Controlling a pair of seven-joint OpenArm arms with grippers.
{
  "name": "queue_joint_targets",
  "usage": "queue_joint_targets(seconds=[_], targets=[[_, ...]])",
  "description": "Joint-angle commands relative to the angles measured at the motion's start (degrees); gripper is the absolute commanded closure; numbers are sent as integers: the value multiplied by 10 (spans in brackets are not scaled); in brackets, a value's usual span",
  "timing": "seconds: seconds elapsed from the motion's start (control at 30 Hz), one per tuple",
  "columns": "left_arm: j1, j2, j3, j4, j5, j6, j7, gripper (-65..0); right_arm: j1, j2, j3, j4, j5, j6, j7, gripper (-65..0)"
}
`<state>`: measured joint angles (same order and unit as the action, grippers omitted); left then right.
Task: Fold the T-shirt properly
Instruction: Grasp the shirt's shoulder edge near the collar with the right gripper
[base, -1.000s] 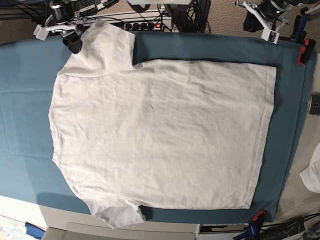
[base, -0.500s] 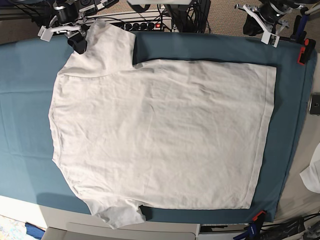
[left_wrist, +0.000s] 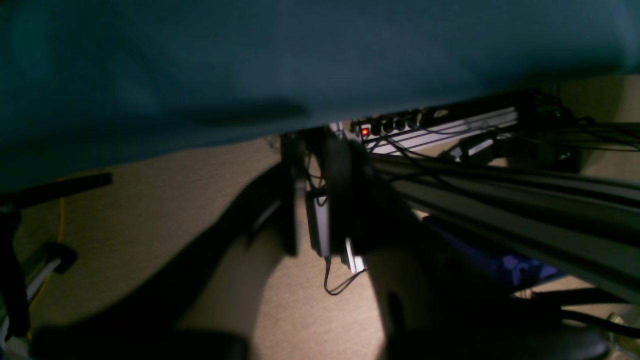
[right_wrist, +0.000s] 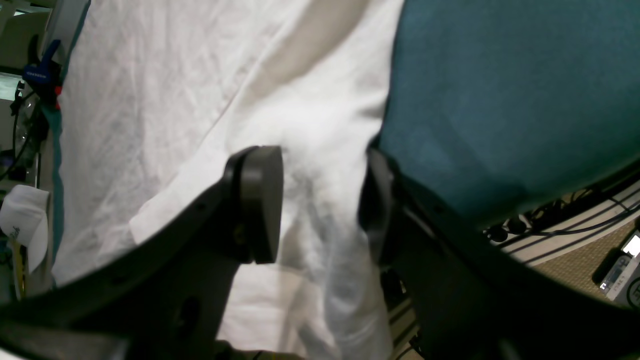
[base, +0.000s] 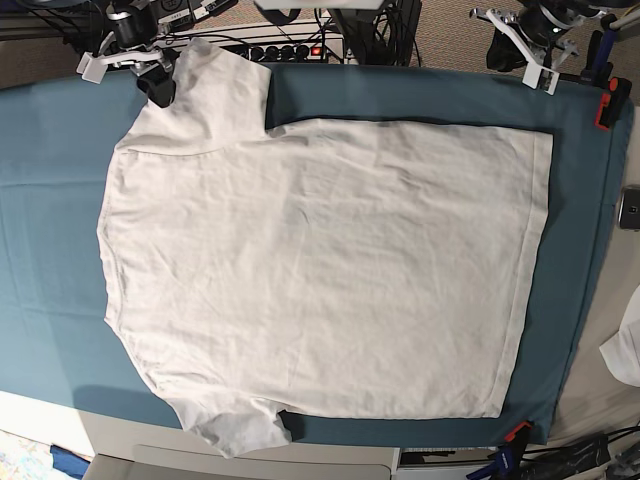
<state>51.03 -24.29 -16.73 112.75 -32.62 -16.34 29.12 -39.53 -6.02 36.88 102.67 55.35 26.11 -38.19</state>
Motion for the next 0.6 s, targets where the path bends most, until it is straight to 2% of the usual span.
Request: queue_joint_targets(seconds=[0.0, 0.1, 0.23, 0.3, 0.37, 0.4, 0.57], targets=[[5, -5, -3, 7, -4, -3, -10, -95, -10, 1, 2, 7, 1, 0, -7, -263], [3, -5, -3, 7, -4, -3, -10, -95, -15, 1, 2, 7, 1, -18, -8, -263], [2, -5, -3, 7, -4, -3, -10, -95, -17, 2, 2, 7, -7, -21, -11, -247], [2, -5, -3, 7, -4, -3, -10, -95, -17, 2, 2, 7, -10, -21, -10, -164], [2, -5, -3, 7, -4, -3, -10, -95, -17, 2, 2, 7, -11, -21, -11, -21], [2, -5, -3, 7, -4, -3, -10, -95, -17, 2, 2, 7, -11, -21, -11, 0], [-11, -5, -3, 7, -4, -2, 0, -95, -17, 2, 2, 7, -25, -14, -8, 0]])
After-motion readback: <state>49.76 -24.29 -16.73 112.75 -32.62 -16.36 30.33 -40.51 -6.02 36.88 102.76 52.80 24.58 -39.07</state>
